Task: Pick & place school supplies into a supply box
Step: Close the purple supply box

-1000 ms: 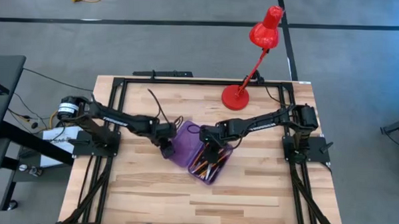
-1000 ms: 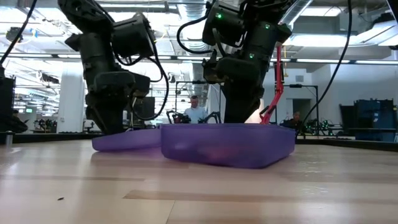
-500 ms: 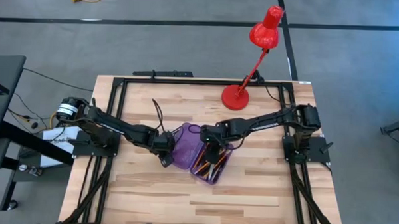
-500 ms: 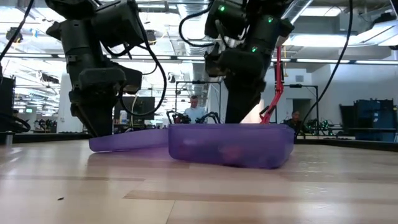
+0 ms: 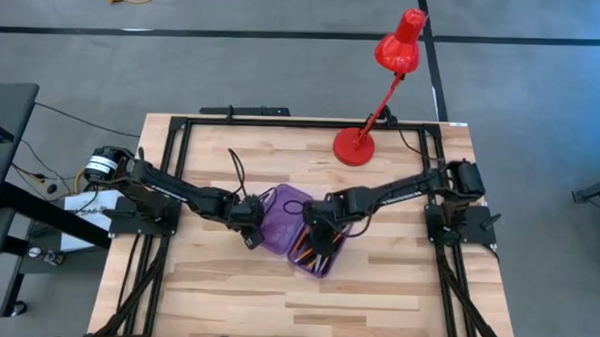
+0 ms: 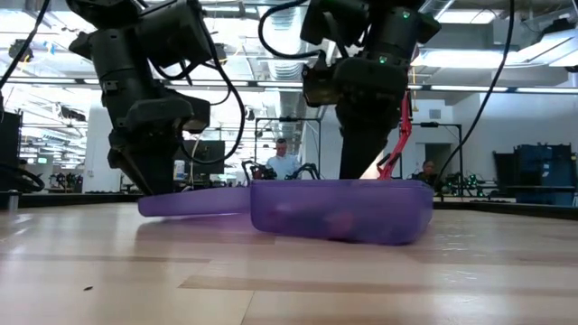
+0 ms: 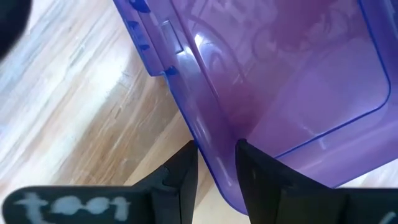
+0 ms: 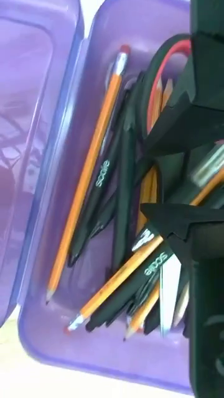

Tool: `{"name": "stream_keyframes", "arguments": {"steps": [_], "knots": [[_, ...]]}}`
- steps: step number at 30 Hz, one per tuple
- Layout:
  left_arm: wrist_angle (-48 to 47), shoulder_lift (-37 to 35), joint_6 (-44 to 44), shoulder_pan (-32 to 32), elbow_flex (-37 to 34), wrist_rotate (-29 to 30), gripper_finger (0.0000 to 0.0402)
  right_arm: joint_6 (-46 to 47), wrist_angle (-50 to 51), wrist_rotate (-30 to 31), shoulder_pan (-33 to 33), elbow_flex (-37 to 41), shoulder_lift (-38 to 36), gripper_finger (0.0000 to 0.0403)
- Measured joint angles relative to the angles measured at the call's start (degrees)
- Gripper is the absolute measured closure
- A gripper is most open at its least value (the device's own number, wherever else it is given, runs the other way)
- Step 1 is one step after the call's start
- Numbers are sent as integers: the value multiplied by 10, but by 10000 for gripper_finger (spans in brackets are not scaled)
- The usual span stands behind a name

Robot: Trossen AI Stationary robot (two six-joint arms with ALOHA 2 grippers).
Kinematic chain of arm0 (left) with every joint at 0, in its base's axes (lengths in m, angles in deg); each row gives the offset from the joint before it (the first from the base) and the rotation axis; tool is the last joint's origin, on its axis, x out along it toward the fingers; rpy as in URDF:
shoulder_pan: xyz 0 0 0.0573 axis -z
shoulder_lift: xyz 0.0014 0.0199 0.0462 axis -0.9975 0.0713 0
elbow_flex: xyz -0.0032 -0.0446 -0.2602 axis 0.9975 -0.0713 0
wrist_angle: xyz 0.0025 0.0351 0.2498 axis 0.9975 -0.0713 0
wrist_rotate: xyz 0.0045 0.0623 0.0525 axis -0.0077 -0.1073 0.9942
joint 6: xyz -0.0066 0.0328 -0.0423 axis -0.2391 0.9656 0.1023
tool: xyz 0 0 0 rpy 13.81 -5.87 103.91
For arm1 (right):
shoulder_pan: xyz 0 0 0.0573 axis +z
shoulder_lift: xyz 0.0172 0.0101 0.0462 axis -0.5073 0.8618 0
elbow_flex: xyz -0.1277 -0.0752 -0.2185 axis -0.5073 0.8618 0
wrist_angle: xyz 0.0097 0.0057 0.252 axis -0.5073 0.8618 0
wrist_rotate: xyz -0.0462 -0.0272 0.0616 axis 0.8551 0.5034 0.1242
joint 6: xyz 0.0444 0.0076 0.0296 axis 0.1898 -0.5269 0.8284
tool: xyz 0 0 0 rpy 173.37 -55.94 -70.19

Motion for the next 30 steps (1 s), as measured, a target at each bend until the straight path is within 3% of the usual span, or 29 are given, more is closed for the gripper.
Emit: {"name": "stream_keyframes", "arguments": {"steps": [10,19,24,30], "knots": [[18,0,-7,-10,0,9,308,27,-33,18,43,0,0,278],[-9,0,-11,-8,0,18,308,119,38,87,49,0,-64,278],[-8,0,-11,-8,0,19,308,165,119,90,54,-1,-100,278],[-8,0,-4,-8,0,19,308,212,156,107,107,34,-131,278]]}}
